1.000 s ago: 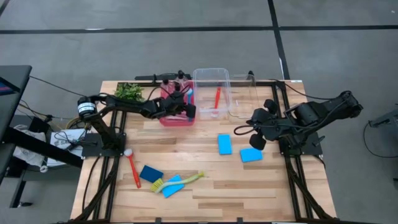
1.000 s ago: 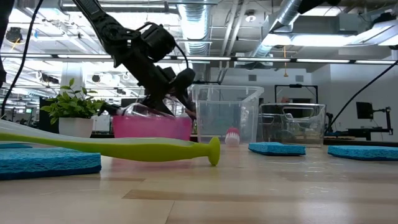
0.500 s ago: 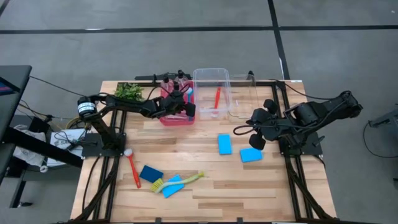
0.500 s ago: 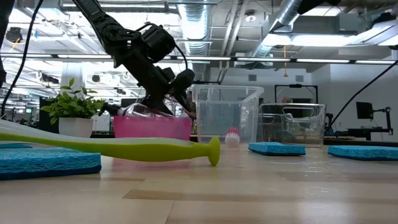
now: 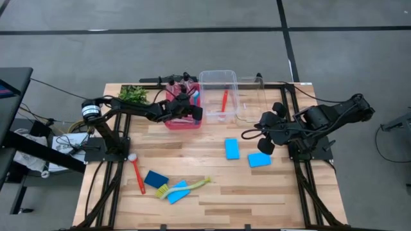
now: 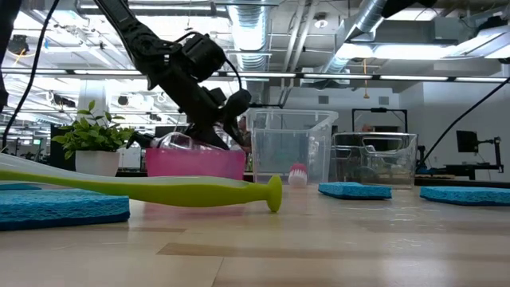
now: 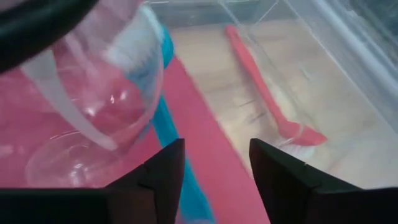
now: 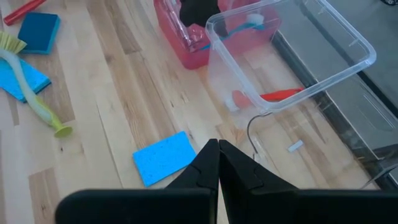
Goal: Pick & Place Kitchen Sink Supplies
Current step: Put the blue dishwashing brush into the red bin
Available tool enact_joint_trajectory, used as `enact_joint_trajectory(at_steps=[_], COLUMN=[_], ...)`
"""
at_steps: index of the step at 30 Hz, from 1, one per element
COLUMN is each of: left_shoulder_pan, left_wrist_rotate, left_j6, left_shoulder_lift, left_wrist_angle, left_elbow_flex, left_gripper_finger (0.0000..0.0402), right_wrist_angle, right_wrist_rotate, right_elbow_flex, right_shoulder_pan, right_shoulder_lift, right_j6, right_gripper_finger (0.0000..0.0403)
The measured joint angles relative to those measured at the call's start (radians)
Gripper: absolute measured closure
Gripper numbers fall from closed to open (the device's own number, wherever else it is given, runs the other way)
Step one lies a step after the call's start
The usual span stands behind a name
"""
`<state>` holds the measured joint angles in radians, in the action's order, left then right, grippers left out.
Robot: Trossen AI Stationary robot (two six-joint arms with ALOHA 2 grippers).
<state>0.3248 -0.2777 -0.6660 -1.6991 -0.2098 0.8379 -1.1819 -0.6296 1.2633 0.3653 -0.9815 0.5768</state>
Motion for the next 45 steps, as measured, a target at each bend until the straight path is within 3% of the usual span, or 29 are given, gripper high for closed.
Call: enact_joint_trajectory(at_steps=[6, 28, 45], left_shoulder_pan=[0.0, 0.0, 0.005], left_wrist_rotate=[0.035, 0.003, 0.033], left_j6=[0.009, 0.009, 0.037], left_shoulder_lift=[-0.062, -0.057, 0.09], left_wrist_angle=[-0.098, -0.061, -0.009], left_elbow_flex=[0.002, 0.002, -0.001], left_gripper_finger=[0.0222, 0.0275, 0.0386], right_wrist_angle=[0.004, 0.004, 0.008], right_wrist_rotate=[0.0, 0.0, 0.0], right_elbow_flex=[0.0, 0.0, 0.0], right_shoulder_pan=[0.0, 0.0, 0.0], right_shoulder_lift=[0.0, 0.0, 0.0], right_j6=[0.009, 0.019, 0.025], right_gripper_finger=[0.0402, 0.0402, 0.0402])
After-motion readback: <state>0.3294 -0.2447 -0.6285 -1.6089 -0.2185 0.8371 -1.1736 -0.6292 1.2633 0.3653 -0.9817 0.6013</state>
